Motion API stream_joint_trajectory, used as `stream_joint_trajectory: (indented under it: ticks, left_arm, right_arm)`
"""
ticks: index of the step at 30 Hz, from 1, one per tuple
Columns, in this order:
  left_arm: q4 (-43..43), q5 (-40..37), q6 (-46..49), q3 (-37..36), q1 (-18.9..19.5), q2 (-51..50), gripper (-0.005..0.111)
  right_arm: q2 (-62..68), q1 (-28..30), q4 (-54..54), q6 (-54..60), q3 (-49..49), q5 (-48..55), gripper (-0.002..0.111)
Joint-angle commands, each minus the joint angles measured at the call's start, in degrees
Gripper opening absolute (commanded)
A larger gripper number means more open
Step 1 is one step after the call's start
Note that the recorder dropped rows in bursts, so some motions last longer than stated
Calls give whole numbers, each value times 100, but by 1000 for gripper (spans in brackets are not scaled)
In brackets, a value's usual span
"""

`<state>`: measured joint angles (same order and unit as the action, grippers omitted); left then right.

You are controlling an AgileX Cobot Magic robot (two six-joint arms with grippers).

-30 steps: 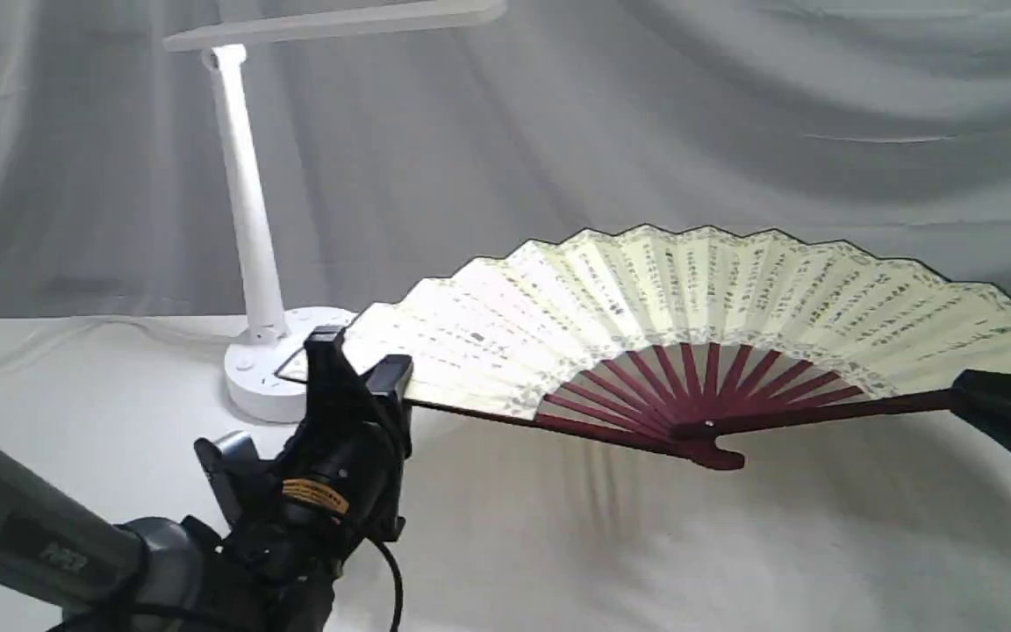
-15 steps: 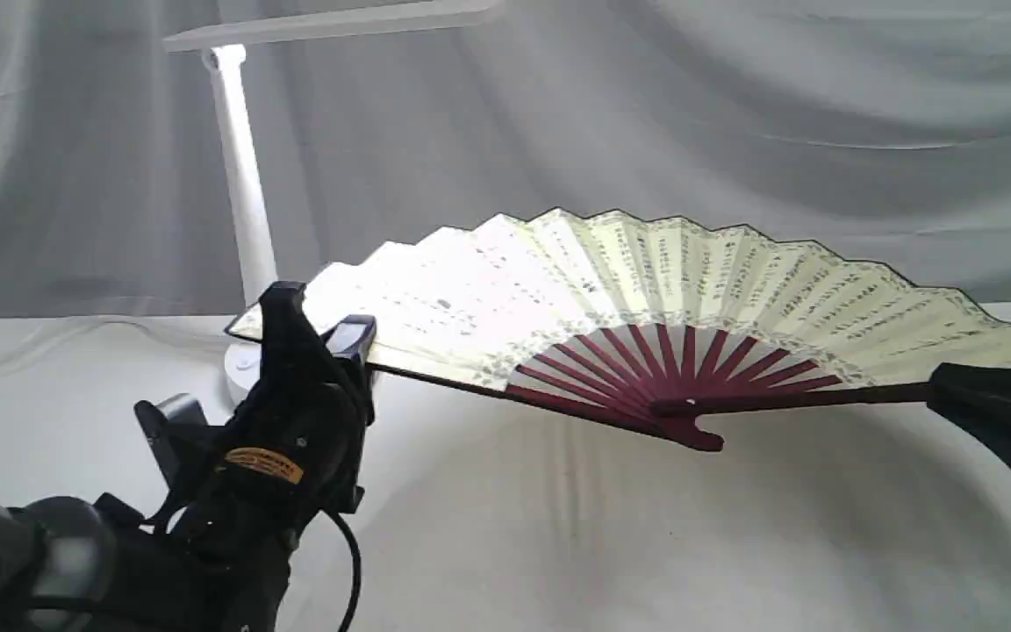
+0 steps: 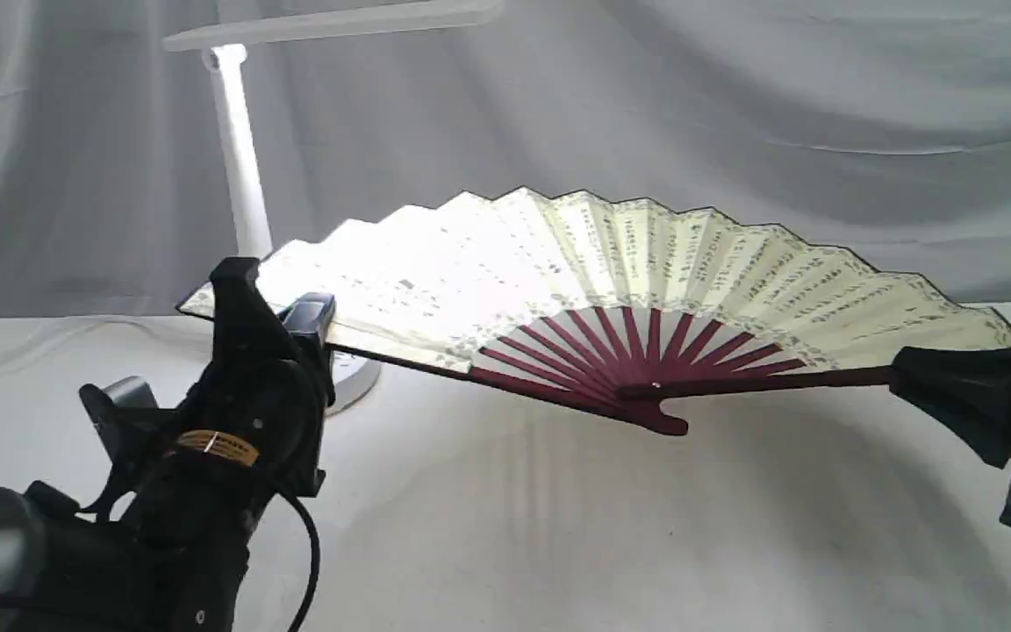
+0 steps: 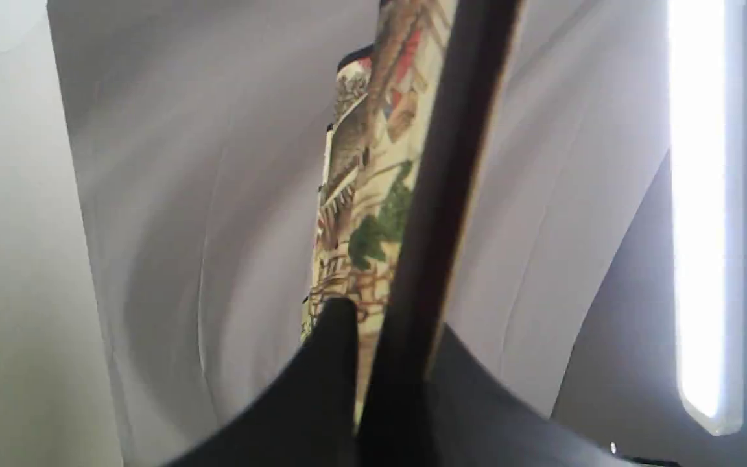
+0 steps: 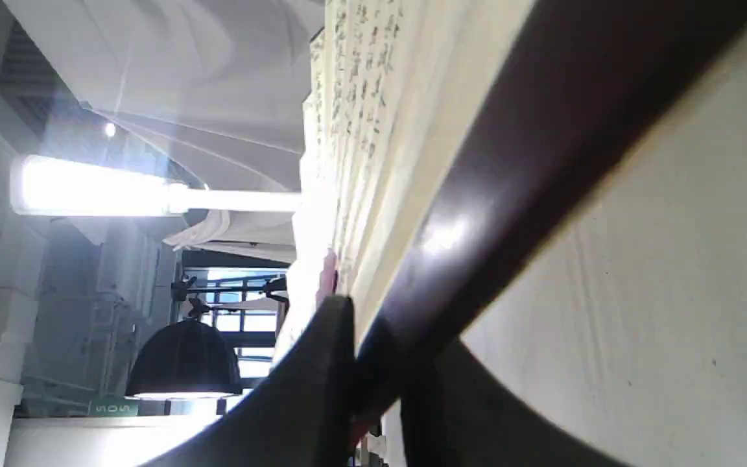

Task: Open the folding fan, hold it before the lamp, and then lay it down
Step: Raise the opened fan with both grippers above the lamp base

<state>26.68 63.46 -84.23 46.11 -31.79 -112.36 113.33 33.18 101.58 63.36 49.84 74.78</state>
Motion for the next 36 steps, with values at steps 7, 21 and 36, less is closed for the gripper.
stream_joint_trajectory:
  ticks: [7,21,36]
  left_arm:
    - [636,650,-390,48,272,236,0]
    - [22,216,-423,-332,1030,917,0]
    - [-826,-969,-411,-383,1865,1903,0]
  right_arm:
    - [-331,-466,-163,-209,530,-482,0]
    - [-502,-1265,-163,-793,1169,-969,0]
    - [-512,-1722,-163,-1237,1699,-1266,0]
